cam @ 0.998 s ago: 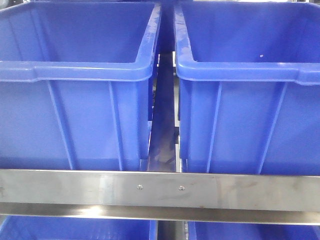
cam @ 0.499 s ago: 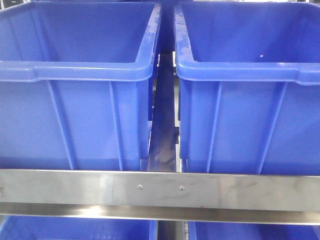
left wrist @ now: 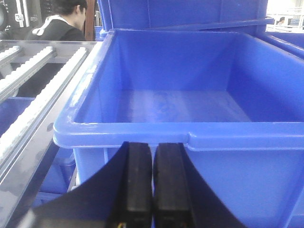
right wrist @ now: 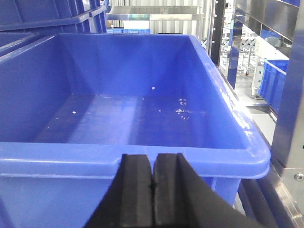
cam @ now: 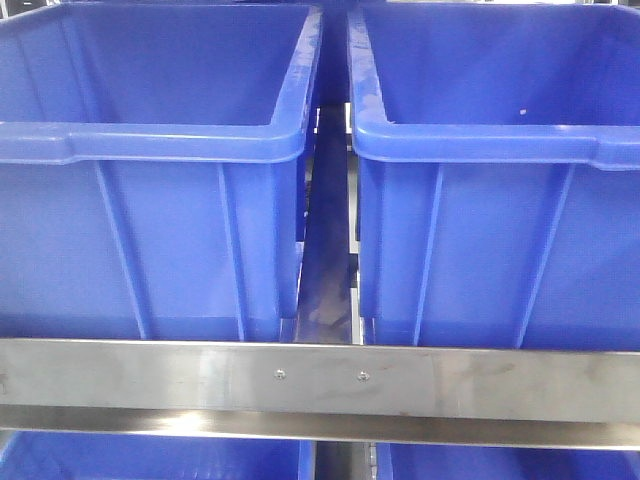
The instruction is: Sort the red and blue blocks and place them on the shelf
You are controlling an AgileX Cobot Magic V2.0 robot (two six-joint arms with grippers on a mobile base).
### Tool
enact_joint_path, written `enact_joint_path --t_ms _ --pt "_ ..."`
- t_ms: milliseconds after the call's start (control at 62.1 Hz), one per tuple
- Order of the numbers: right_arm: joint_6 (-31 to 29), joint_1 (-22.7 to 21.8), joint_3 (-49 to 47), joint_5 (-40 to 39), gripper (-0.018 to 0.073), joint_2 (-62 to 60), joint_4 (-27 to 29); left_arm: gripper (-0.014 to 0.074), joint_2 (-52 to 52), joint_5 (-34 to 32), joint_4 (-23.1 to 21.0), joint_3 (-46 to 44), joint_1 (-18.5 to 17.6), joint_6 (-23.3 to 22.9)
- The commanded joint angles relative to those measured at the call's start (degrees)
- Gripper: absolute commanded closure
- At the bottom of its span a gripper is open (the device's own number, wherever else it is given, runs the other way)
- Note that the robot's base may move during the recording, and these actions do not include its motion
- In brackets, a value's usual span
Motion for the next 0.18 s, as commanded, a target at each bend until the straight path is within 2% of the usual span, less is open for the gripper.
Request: enact_joint_path --t_ms 0,161 --pt "-0.05 -0.24 -1.16 -5.45 0.0503 -1.11 -0.66 0.0472 -1.15 -4.90 -0.50 1.39 -0.41 -0.30" --pt "-0.05 -0.24 -1.16 -5.45 0.0503 -1.11 -0.66 0.0472 -1.15 -4.90 -0.50 1.39 -0.41 -0.30"
